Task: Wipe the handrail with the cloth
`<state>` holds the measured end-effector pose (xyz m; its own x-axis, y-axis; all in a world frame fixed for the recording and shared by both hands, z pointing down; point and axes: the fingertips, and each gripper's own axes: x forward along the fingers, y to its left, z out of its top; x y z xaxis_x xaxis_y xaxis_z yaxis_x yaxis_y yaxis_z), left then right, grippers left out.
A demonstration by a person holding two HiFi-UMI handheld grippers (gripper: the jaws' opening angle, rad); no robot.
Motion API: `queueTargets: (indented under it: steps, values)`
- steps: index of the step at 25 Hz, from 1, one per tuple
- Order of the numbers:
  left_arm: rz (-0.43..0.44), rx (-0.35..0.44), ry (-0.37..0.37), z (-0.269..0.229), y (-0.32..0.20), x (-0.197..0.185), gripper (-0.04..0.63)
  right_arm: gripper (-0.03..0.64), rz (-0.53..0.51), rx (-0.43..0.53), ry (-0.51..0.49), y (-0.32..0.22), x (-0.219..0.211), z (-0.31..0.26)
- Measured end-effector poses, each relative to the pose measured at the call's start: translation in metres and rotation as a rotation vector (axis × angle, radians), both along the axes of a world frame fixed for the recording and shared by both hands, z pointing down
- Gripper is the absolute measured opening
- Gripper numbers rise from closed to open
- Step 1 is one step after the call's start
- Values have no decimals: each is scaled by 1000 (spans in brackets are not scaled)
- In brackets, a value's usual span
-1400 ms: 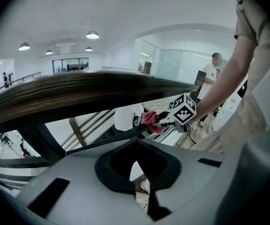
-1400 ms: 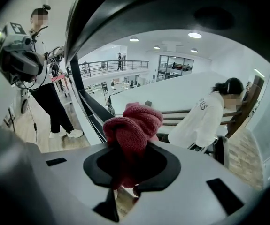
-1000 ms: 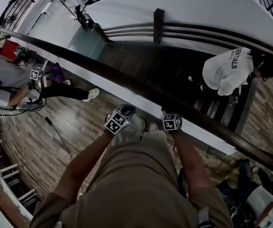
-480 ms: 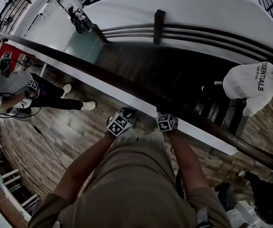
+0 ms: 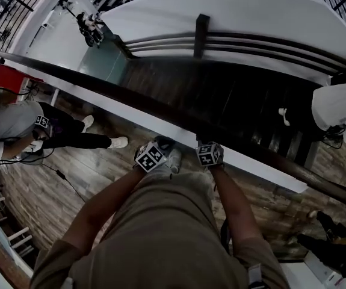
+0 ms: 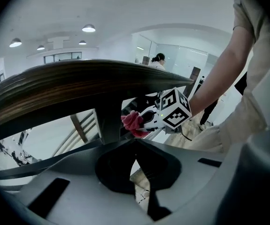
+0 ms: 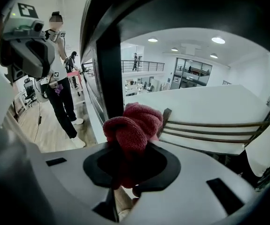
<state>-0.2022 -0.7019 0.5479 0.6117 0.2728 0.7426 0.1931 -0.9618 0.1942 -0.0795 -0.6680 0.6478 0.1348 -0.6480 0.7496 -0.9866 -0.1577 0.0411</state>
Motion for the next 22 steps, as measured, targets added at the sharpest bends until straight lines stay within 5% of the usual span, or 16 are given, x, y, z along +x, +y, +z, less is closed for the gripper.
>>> queueTargets:
  steps: [9,17,22]
  values:
    - [53,27,30,-15,-33,-30,17,87,61,52,-89,-47,-34,-8]
    - [83,14,81,-31,-37,-28,17,83,213,392,18,-44,-42,-106]
    - [77,-2,107,-29,-33,-25,17,84,60,355,16,-9,-84,-102]
